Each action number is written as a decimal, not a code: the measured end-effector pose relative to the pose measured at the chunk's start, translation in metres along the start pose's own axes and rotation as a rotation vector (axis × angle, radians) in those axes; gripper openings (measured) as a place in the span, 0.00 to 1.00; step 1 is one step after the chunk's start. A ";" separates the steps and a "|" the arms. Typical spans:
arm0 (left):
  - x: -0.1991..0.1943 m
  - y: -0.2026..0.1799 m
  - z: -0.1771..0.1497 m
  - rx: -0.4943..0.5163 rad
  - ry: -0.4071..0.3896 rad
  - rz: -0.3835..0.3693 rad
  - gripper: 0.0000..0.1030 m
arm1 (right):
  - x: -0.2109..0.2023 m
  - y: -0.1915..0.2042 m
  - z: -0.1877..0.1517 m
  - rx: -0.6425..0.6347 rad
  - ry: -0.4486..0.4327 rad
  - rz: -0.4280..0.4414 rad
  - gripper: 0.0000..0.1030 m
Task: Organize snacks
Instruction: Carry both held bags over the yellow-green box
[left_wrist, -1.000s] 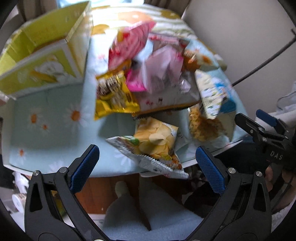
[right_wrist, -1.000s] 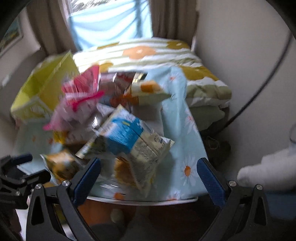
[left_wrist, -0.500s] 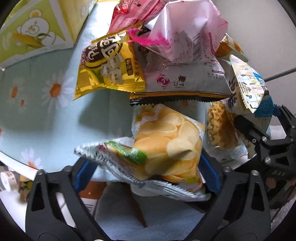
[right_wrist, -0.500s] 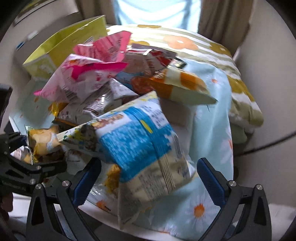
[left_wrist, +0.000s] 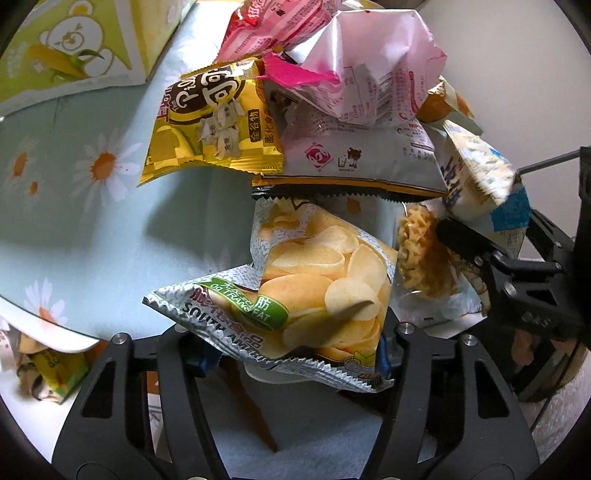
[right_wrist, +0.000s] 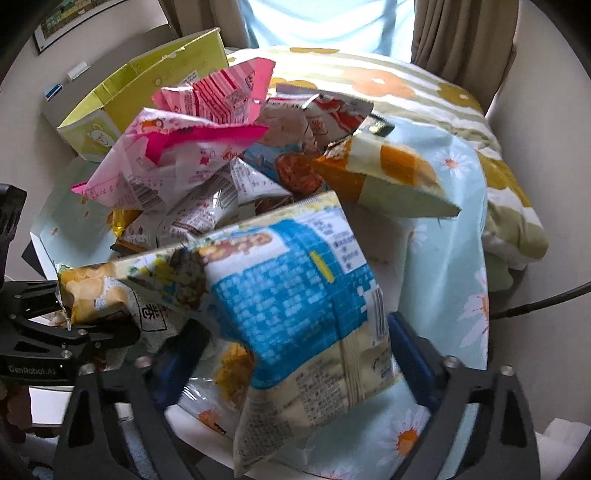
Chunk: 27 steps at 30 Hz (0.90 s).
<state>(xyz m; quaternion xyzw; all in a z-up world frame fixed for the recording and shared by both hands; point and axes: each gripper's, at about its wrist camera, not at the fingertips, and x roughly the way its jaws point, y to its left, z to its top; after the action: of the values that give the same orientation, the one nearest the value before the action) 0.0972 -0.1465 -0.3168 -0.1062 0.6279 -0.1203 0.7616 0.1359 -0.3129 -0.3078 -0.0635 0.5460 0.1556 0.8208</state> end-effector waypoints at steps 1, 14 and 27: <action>-0.001 -0.001 0.000 -0.002 0.001 -0.002 0.56 | 0.001 -0.001 -0.001 0.000 0.006 0.001 0.74; -0.012 -0.011 0.007 0.024 -0.024 -0.014 0.56 | -0.021 -0.017 -0.006 0.080 -0.047 0.035 0.59; -0.060 -0.017 0.007 0.055 -0.122 -0.062 0.56 | -0.076 0.002 -0.002 0.091 -0.165 0.059 0.59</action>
<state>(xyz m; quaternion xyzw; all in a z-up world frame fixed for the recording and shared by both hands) 0.0919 -0.1437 -0.2542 -0.1117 0.5734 -0.1544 0.7968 0.1064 -0.3255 -0.2384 0.0029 0.4848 0.1597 0.8599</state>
